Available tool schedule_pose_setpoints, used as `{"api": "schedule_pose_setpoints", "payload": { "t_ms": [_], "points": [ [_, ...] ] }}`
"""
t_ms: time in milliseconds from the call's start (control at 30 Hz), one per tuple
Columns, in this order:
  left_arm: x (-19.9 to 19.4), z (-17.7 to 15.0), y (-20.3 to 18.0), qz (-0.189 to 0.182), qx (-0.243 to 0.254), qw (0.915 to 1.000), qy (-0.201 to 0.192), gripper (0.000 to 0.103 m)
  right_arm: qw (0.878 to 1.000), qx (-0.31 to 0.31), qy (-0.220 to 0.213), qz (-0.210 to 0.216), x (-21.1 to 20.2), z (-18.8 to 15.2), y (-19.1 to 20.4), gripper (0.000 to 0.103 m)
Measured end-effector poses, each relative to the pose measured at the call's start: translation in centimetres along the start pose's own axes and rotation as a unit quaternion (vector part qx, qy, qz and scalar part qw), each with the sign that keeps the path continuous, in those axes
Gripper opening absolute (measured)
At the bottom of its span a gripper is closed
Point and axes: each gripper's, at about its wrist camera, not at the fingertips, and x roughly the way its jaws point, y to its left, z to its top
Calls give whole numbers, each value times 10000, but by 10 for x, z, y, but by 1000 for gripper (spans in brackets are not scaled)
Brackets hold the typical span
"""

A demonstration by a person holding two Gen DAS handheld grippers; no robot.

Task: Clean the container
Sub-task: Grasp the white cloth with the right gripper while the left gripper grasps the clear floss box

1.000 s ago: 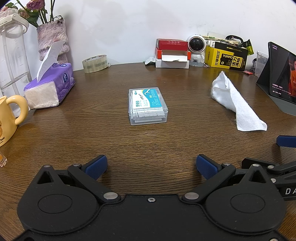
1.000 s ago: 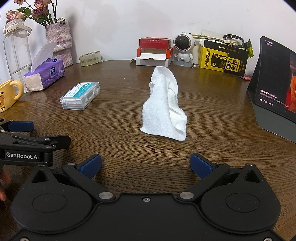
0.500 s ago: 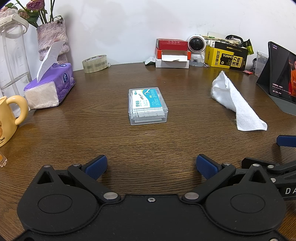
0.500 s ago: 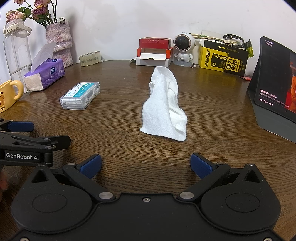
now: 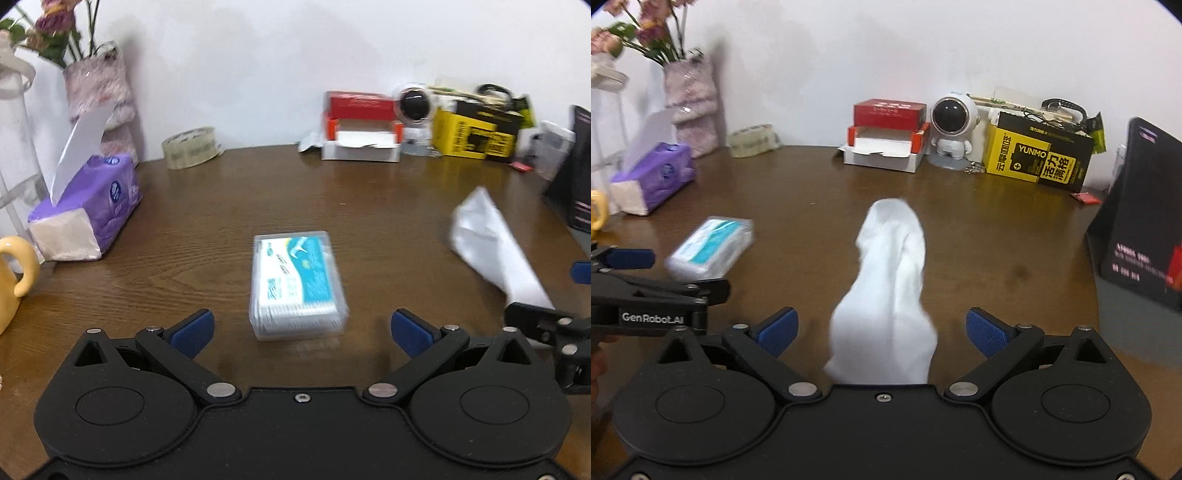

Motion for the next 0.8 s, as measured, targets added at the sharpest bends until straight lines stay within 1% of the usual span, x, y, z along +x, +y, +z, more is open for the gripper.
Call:
{"api": "schedule_pose_setpoints", "payload": {
  "t_ms": [67,167,200,267,333,367,433,533,700,767,800],
  "points": [
    [9,1,3,9,-142,9999,96,94,10000,33,38,8,11,7,-3,96],
    [11,-1,4,40,-63,10000,-25,88,9998,105,145,12,28,13,-7,90],
    [10,-1,4,9,-15,10000,-46,86,9997,126,192,14,33,14,-7,86],
    [9,-2,2,-53,81,9999,-88,78,9994,181,285,37,41,15,-7,77],
    [9,-2,1,-116,176,9997,-130,63,9988,280,390,94,45,15,-8,53],
    [8,-2,1,-147,224,9995,-151,60,9987,324,369,116,44,15,-9,48],
    [7,-2,-1,-209,320,9991,-193,59,9986,345,342,209,39,14,-11,15],
    [6,-3,-2,-354,640,9970,-234,58,9983,291,240,439,28,11,-13,11],
    [-6,-14,-2,-642,985,9922,-423,57,9955,140,-162,928,-13,-6,-17,11],
    [-21,-22,-5,-759,1255,9873,-606,57,9931,22,-291,1137,-34,-15,-17,11],
    [-30,-27,-9,-836,1449,9833,-712,57,9918,-63,-329,1230,-44,-20,-15,11]
  ]
}}
